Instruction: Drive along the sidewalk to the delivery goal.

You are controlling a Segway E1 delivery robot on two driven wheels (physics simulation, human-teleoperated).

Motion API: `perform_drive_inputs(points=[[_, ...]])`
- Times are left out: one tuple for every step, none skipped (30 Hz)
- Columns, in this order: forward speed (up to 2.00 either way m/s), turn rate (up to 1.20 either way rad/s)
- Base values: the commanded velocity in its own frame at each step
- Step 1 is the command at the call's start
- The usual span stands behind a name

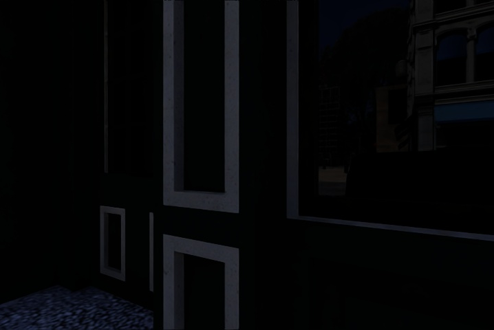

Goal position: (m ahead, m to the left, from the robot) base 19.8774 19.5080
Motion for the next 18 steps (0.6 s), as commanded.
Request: perform_drive_inputs(points=[[0.0, 0.0], [0.0, 0.0], [0.0, 0.0], [0.0, 0.0], [0.0, 0.0], [0.0, 0.0], [0.0, 0.04], [0.0, 0.04], [-0.04, 0.17], [-0.34, 0.27], [-0.6, 0.31], [-0.6, 0.31], [-0.66, 0.34], [-0.68, 0.37], [-0.68, 0.38], [-0.68, 0.41], [-0.68, 0.41], [-0.68, 0.45]])
